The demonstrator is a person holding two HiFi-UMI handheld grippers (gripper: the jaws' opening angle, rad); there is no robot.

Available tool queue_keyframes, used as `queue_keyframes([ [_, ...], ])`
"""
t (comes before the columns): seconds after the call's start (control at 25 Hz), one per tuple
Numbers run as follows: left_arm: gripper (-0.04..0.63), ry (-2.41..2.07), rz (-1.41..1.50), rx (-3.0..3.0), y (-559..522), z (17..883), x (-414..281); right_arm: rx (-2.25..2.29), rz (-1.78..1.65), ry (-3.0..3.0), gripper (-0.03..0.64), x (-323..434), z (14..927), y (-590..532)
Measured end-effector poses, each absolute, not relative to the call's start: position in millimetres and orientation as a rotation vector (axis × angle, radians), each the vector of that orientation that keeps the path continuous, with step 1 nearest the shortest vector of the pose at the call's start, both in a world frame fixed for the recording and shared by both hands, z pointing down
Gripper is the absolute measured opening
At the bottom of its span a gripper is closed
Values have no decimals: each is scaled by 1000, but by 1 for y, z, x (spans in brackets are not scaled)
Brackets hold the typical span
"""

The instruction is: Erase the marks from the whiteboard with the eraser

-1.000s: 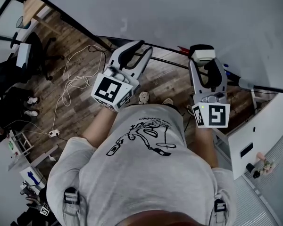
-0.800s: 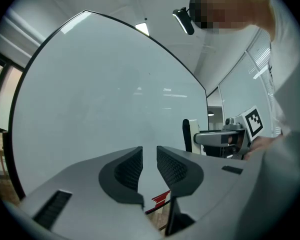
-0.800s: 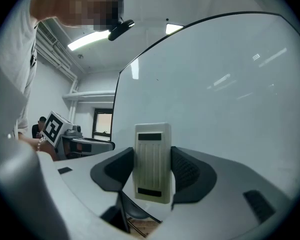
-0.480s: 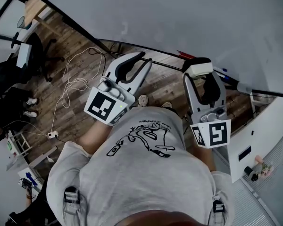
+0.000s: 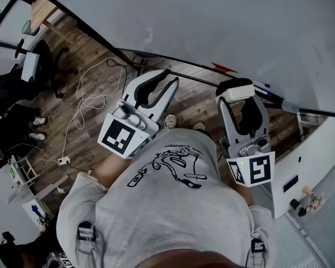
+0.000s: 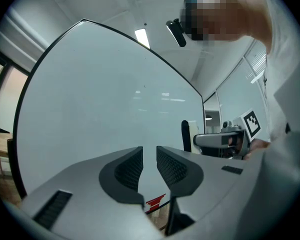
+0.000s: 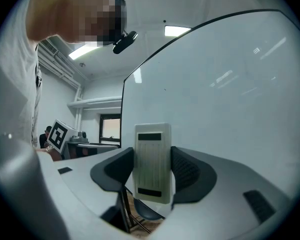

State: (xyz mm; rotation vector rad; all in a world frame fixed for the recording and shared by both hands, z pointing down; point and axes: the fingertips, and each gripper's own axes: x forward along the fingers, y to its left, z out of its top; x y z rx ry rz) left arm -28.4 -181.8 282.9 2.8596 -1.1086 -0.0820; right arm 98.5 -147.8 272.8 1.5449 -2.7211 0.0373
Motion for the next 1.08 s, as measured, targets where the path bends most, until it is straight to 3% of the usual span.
queue_keyframes([
  [1.08,94,-1089,-92,2864,-180,283,-34,1551,19,-2740,239,90,262,-145],
])
